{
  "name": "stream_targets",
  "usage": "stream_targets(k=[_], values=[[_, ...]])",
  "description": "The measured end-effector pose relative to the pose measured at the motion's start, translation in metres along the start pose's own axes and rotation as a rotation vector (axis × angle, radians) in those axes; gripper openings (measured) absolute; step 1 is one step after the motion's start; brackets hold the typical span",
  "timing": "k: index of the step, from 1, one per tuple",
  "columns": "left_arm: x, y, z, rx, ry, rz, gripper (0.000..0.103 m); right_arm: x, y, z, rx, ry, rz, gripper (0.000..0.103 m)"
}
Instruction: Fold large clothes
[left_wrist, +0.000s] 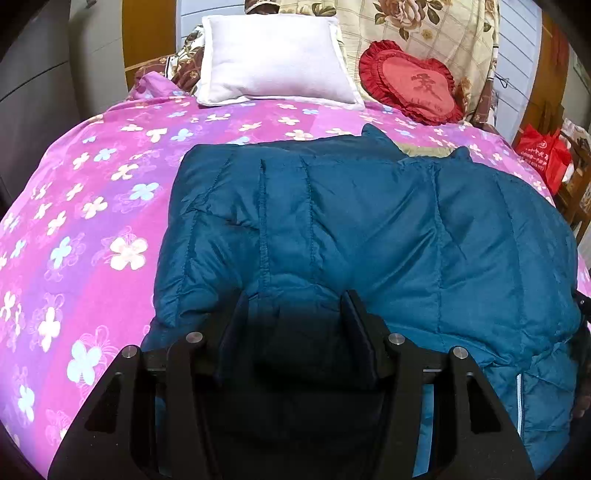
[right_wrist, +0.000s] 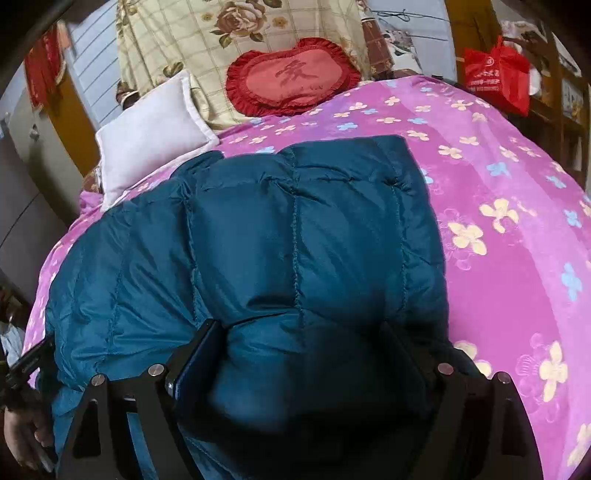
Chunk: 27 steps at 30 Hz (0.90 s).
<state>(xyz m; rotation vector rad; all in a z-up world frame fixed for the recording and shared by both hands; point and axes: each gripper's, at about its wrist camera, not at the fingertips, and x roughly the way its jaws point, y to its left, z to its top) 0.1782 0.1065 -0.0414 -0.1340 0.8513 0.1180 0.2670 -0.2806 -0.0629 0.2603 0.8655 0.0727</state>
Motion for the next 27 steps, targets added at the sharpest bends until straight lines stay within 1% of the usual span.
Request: stream_targets(k=[1, 2, 3, 5, 6, 7, 8, 9, 10, 11, 12, 14, 17, 19, 20, 21, 22, 23, 24, 25, 27], values=[[0.000, 0.000, 0.000, -0.001, 0.000, 0.004, 0.054, -0.009, 0.002, 0.004, 0.024, -0.037, -0.017, 0.084], [0.000, -0.001, 0.000, -0.001, 0.000, 0.007, 0.054, -0.020, 0.002, 0.009, 0.039, -0.096, -0.007, 0.084], [0.000, -0.001, 0.000, 0.000, 0.000, 0.011, 0.054, -0.031, 0.008, 0.014, 0.039, -0.163, 0.022, 0.084], [-0.001, -0.002, -0.002, 0.007, -0.001, 0.018, 0.054, -0.042, 0.024, 0.024, 0.001, -0.249, 0.066, 0.084], [-0.001, -0.002, -0.003, 0.009, -0.001, 0.020, 0.054, -0.043, 0.033, 0.027, -0.026, -0.270, 0.079, 0.084], [0.000, -0.003, -0.003, 0.011, -0.001, 0.022, 0.054, -0.036, 0.044, 0.029, -0.063, -0.271, 0.093, 0.084], [0.000, -0.003, -0.003, 0.012, -0.002, 0.024, 0.054, -0.024, 0.051, 0.031, -0.087, -0.244, 0.094, 0.084], [0.000, -0.003, -0.004, 0.012, -0.002, 0.025, 0.054, -0.009, 0.057, 0.028, -0.110, -0.192, 0.083, 0.084], [0.000, -0.003, -0.004, 0.012, -0.002, 0.024, 0.054, 0.020, 0.059, 0.023, -0.134, -0.086, 0.051, 0.089], [0.000, -0.004, -0.004, 0.012, -0.002, 0.020, 0.054, 0.034, 0.056, 0.020, -0.140, -0.048, 0.043, 0.092], [0.000, -0.003, -0.004, 0.011, -0.001, 0.020, 0.054, 0.036, 0.055, 0.017, -0.132, -0.055, 0.054, 0.092], [0.000, -0.003, -0.003, 0.013, 0.000, 0.022, 0.054, 0.037, 0.053, 0.021, -0.122, -0.028, 0.049, 0.095], [-0.001, -0.003, -0.004, 0.009, 0.000, 0.018, 0.054, 0.037, 0.056, 0.019, -0.144, -0.024, 0.033, 0.096], [0.000, -0.003, -0.005, 0.004, -0.001, 0.012, 0.054, 0.032, 0.057, 0.021, -0.137, -0.024, 0.004, 0.096], [-0.001, -0.003, -0.005, 0.001, -0.001, 0.011, 0.054, 0.026, 0.059, 0.024, -0.109, -0.052, -0.017, 0.096], [0.000, -0.003, -0.005, 0.000, 0.000, 0.011, 0.054, 0.016, 0.062, 0.027, -0.076, -0.097, -0.016, 0.096], [0.000, -0.004, -0.005, 0.002, -0.001, 0.016, 0.054, 0.009, 0.065, 0.031, -0.056, -0.131, 0.004, 0.096], [0.000, -0.005, -0.005, 0.004, -0.002, 0.019, 0.054, -0.001, 0.074, 0.033, -0.045, -0.166, 0.045, 0.096], [0.000, -0.005, -0.005, 0.004, -0.002, 0.020, 0.054, -0.006, 0.086, 0.034, -0.058, -0.180, 0.079, 0.096], [0.000, -0.004, -0.005, 0.004, -0.002, 0.019, 0.054, -0.008, 0.100, 0.033, -0.088, -0.185, 0.104, 0.096], [0.000, -0.004, -0.005, 0.003, -0.002, 0.019, 0.054, -0.004, 0.132, 0.028, -0.169, -0.172, 0.119, 0.096]])
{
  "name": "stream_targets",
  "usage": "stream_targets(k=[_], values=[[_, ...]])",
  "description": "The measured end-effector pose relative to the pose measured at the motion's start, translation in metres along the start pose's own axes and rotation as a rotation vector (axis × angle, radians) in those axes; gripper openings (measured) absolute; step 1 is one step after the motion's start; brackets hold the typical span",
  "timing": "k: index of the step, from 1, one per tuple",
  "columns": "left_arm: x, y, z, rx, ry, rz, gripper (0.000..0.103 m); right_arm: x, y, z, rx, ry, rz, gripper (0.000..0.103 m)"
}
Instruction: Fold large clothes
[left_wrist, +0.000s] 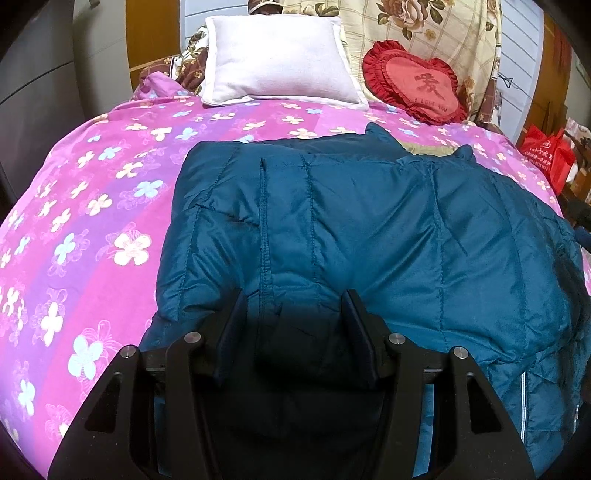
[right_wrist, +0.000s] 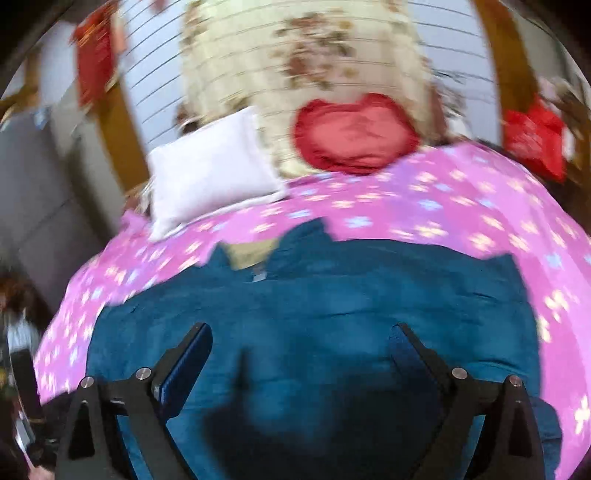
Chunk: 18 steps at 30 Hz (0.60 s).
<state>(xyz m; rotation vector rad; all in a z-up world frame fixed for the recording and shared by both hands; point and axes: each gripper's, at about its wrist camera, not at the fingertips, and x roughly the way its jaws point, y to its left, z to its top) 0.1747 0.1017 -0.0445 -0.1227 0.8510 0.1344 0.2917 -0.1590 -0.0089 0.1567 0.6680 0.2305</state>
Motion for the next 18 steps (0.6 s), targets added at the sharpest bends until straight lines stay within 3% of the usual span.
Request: stream_targets(k=[2, 4, 14, 16, 18], values=[[0.000, 0.001, 0.000, -0.001, 0.001, -0.002, 0.054, 0.017, 0.019, -0.009, -0.058, 0.037, -0.004, 0.096], [0.000, 0.001, 0.000, -0.003, 0.000, -0.008, 0.054, 0.050, 0.022, -0.028, -0.086, 0.149, -0.015, 0.098], [-0.005, 0.002, 0.001, -0.021, -0.008, -0.022, 0.055, 0.051, 0.021, -0.035, -0.098, 0.128, -0.013, 0.103], [-0.015, 0.005, 0.004, -0.043, -0.041, -0.031, 0.055, 0.049, 0.021, -0.037, -0.099, 0.124, -0.012, 0.103], [-0.033, 0.007, 0.011, -0.072, -0.124, -0.073, 0.055, 0.049, 0.022, -0.037, -0.102, 0.122, -0.014, 0.103]])
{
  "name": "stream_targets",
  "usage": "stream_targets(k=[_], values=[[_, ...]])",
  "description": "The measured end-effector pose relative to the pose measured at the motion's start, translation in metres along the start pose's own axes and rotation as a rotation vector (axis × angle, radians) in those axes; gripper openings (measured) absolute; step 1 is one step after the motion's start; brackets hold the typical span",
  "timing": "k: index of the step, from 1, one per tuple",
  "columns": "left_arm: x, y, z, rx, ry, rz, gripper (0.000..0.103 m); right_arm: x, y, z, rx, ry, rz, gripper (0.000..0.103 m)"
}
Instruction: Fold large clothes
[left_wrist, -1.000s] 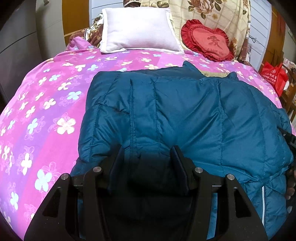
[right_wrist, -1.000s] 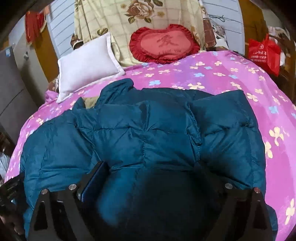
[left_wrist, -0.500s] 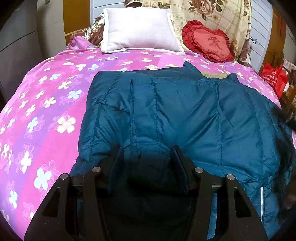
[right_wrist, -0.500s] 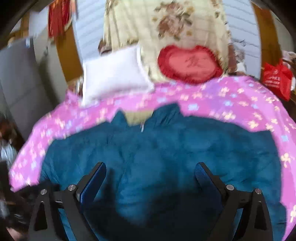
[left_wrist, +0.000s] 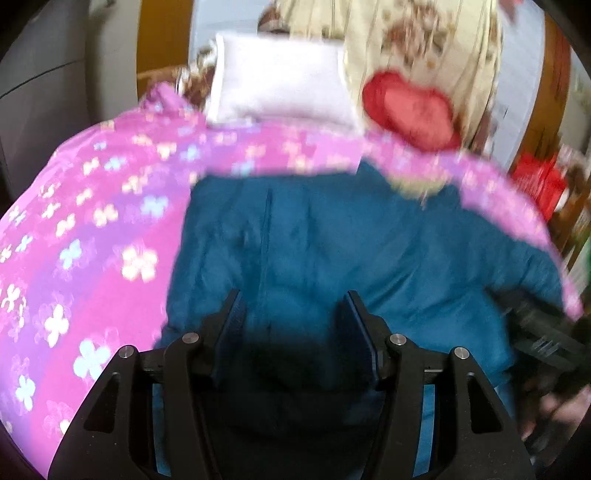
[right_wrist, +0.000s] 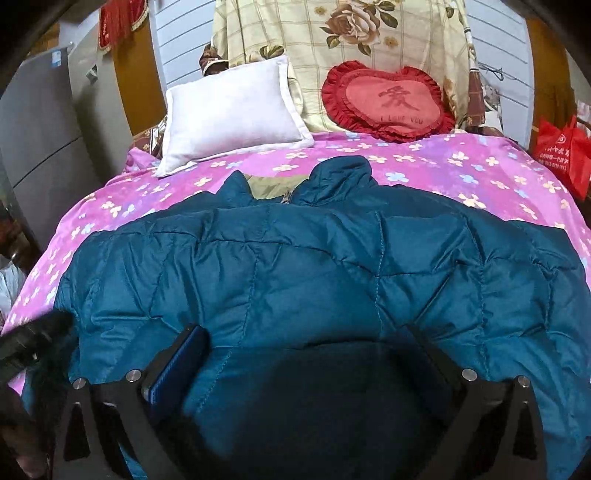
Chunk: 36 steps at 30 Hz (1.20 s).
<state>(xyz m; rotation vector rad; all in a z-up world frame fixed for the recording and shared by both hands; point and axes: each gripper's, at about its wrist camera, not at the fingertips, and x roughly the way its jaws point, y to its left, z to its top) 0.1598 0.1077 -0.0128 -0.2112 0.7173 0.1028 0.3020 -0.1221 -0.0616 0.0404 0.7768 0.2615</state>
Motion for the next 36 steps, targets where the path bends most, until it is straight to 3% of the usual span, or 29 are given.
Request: stream_targets(k=[2, 4, 8, 11, 16, 19, 21, 23, 25, 31, 36], values=[[-0.010, -0.004, 0.006, -0.009, -0.048, -0.053, 0.055, 0.000, 0.000, 0.000, -0.001, 0.000, -0.002, 0.103], [-0.004, -0.012, 0.006, 0.021, -0.028, -0.084, 0.056, 0.000, 0.001, 0.000, -0.005, 0.001, -0.009, 0.103], [0.036, -0.012, -0.008, 0.070, 0.103, -0.008, 0.057, -0.001, 0.004, 0.000, -0.012, 0.003, -0.023, 0.103], [0.039, -0.009, -0.007, 0.061, 0.123, -0.012, 0.058, -0.001, 0.004, 0.000, -0.015, 0.007, -0.026, 0.103], [0.039, -0.013, -0.009, 0.085, 0.121, 0.004, 0.058, -0.023, -0.001, 0.004, 0.010, -0.055, -0.046, 0.103], [0.039, -0.016, -0.011, 0.082, 0.123, 0.001, 0.058, -0.040, -0.014, 0.011, 0.053, -0.105, -0.130, 0.103], [0.041, -0.015, -0.010, 0.087, 0.123, 0.007, 0.058, -0.037, -0.035, 0.011, 0.126, -0.072, -0.165, 0.103], [0.040, -0.015, -0.011, 0.090, 0.122, 0.010, 0.058, -0.017, -0.052, 0.003, 0.159, 0.026, -0.114, 0.103], [0.040, -0.015, -0.012, 0.089, 0.121, 0.009, 0.059, -0.012, -0.050, -0.003, 0.100, 0.017, -0.111, 0.103], [0.039, -0.016, -0.014, 0.105, 0.112, 0.026, 0.059, -0.013, -0.048, -0.005, 0.085, 0.023, -0.121, 0.103], [0.027, -0.014, -0.008, 0.093, 0.092, 0.014, 0.059, -0.040, -0.044, -0.008, 0.061, -0.011, -0.154, 0.103]])
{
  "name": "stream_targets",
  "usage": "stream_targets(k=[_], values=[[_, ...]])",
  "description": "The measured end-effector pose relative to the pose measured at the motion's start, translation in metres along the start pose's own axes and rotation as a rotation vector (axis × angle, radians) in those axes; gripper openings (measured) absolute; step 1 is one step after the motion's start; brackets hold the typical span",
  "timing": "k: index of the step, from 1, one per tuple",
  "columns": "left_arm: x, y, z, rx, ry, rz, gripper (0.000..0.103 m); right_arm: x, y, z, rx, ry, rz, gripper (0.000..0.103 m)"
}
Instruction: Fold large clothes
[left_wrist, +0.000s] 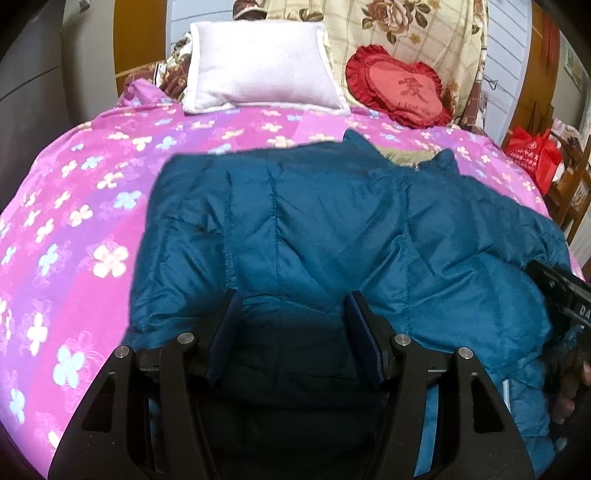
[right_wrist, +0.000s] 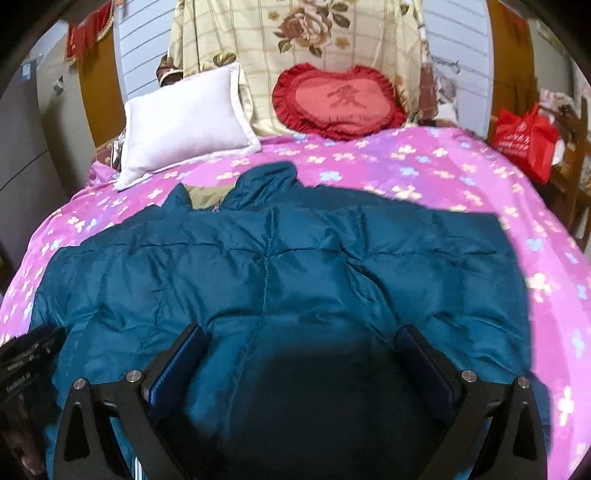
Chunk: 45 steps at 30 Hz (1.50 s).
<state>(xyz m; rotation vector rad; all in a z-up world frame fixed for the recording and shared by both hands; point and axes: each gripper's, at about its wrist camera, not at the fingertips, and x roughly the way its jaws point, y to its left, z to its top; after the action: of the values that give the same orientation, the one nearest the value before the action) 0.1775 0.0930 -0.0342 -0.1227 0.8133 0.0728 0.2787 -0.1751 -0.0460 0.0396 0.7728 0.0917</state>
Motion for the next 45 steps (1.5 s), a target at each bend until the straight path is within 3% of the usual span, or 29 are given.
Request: stream_targets(k=[3, 5, 8, 9, 10, 24, 29, 32, 37, 40, 45], values=[[-0.035, -0.005, 0.007, -0.002, -0.124, -0.022, 0.060, -0.025, -0.001, -0.003, -0.003, -0.040, -0.019, 0.103], [-0.046, -0.008, 0.007, -0.007, -0.141, -0.036, 0.072, -0.032, -0.007, -0.009, 0.019, -0.025, 0.004, 0.103], [-0.026, -0.014, 0.001, 0.011, -0.039, -0.052, 0.077, -0.009, -0.013, -0.023, 0.021, 0.084, 0.055, 0.103], [-0.007, -0.015, -0.006, 0.023, 0.043, -0.041, 0.077, -0.005, -0.012, -0.026, -0.002, 0.084, 0.053, 0.103], [-0.001, -0.015, -0.009, 0.026, 0.054, -0.046, 0.078, -0.004, -0.011, -0.028, -0.020, 0.077, 0.053, 0.103], [-0.002, -0.011, -0.006, 0.004, 0.029, -0.063, 0.081, -0.004, -0.008, -0.029, -0.035, 0.074, 0.034, 0.103], [-0.030, -0.005, -0.013, 0.003, 0.014, -0.041, 0.081, -0.047, -0.017, -0.032, -0.014, 0.050, 0.037, 0.103], [-0.053, -0.001, -0.033, 0.012, 0.054, -0.044, 0.081, -0.082, -0.026, -0.051, 0.013, 0.043, 0.036, 0.103], [-0.086, -0.005, -0.071, 0.106, 0.050, 0.002, 0.081, -0.126, -0.044, -0.107, 0.028, 0.064, 0.030, 0.103], [-0.090, 0.001, -0.096, 0.129, 0.101, 0.050, 0.081, -0.120, -0.061, -0.138, 0.041, 0.178, 0.055, 0.103], [-0.088, 0.013, -0.117, 0.120, 0.159, 0.085, 0.081, -0.121, -0.061, -0.156, -0.054, 0.199, 0.049, 0.103]])
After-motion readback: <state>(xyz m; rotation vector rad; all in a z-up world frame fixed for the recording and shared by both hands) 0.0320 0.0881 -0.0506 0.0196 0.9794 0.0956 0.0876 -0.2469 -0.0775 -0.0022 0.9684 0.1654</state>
